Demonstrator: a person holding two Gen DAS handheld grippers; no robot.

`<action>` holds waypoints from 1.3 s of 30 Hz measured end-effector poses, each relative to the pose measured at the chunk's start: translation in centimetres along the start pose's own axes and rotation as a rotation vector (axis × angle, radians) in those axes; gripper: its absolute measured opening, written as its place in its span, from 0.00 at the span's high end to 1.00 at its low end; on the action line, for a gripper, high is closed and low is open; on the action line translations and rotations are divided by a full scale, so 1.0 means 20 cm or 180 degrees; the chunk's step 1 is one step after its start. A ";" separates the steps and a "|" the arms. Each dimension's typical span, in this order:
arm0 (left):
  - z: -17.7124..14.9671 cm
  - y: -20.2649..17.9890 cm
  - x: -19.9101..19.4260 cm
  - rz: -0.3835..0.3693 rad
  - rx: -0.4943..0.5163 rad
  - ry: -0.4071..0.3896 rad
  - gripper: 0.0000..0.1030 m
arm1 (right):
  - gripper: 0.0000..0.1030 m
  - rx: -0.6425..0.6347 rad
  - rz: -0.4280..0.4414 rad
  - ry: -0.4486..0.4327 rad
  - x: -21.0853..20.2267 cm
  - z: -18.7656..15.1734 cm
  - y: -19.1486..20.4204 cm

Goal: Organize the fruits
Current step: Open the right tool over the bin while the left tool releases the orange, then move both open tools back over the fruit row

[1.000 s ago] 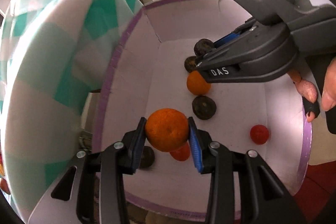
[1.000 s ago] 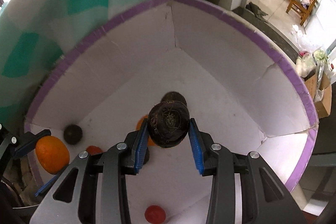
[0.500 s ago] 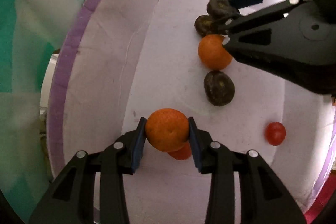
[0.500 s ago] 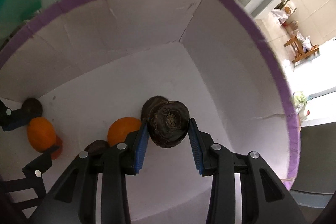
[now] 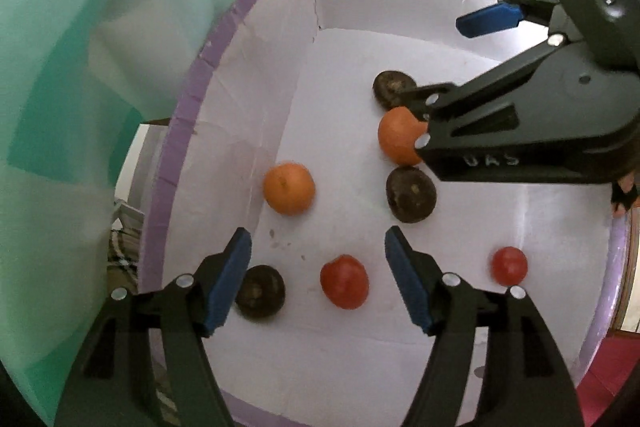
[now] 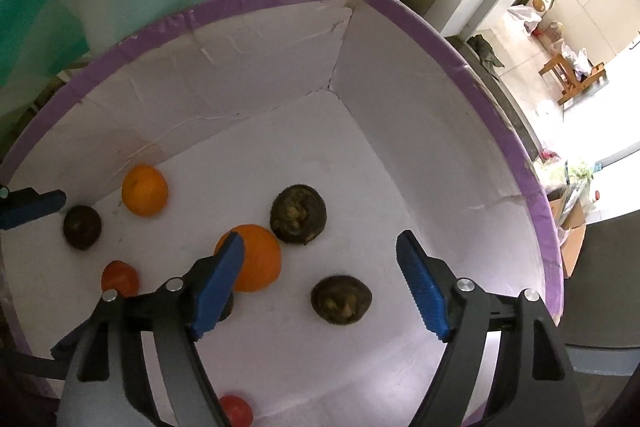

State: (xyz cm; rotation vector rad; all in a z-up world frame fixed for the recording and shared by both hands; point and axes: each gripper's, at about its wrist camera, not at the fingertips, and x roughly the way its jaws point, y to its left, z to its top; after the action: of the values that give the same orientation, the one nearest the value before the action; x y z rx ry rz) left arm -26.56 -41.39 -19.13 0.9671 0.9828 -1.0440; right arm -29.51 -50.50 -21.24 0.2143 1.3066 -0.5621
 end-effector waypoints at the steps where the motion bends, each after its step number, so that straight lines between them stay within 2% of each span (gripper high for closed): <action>1: 0.00 -0.02 -0.01 0.0005 0.0002 -0.0015 0.32 | 0.25 0.0007 0.0000 -0.0004 -0.01 -0.01 0.00; 8: 0.02 -0.04 -0.20 0.0020 -0.0005 -0.0343 0.28 | 0.22 0.0112 -0.0011 -0.0096 -0.11 -0.04 -0.07; 13: -0.01 -0.02 -0.44 0.0080 -0.0064 -0.0747 0.21 | 0.22 0.0288 -0.0013 -0.0434 -0.32 -0.01 -0.11; 16: -0.07 0.04 -0.65 0.0147 -0.0195 -0.1125 0.17 | 0.17 0.0415 0.0094 -0.0938 -0.56 0.03 -0.12; 17: -0.13 0.09 -0.76 0.0164 -0.0281 -0.1369 0.14 | 0.15 0.0450 0.0206 -0.1209 -0.67 0.05 -0.10; 19: -0.22 0.17 -0.90 0.0244 -0.0398 -0.1686 0.03 | 0.16 0.0467 0.0437 -0.1595 -0.82 0.10 -0.12; 20: -0.30 0.24 -1.00 0.0371 -0.0492 -0.1882 0.02 | 0.16 0.0436 0.0611 -0.1791 -0.91 0.12 -0.08; 22: -0.42 0.34 -1.13 0.0631 -0.0632 -0.2070 0.02 | 0.16 0.0329 0.0873 -0.2009 -1.03 0.16 0.02; 25: -0.65 0.59 -1.26 0.1112 -0.1045 -0.2183 0.02 | 0.16 0.0044 0.1224 -0.2119 -1.15 0.25 0.28; 27: -0.80 0.78 -1.31 0.1283 -0.1396 -0.2193 0.02 | 0.16 -0.0197 0.1389 -0.2061 -1.17 0.31 0.50; 30: -1.06 1.15 -1.37 0.1699 -0.2071 -0.2148 0.02 | 0.16 -0.0571 0.1519 -0.1926 -1.18 0.40 0.89; 33: -1.32 1.51 -1.47 0.2110 -0.2699 -0.1990 0.02 | 0.16 -0.0998 0.1567 -0.1820 -1.18 0.46 1.30; 36: -1.56 1.81 -1.48 0.2241 -0.3376 -0.1878 0.02 | 0.16 -0.1368 0.1665 -0.1718 -1.15 0.56 1.64; 39: -1.81 1.98 -1.56 0.2215 -0.3967 -0.1957 0.02 | 0.16 -0.1553 0.1737 -0.1497 -1.09 0.70 1.96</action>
State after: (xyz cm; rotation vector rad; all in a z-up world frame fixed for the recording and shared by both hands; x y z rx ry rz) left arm -0.97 8.68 7.06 -0.1075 0.5118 0.0028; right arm -1.13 -17.70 -3.17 0.0222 0.8379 0.1742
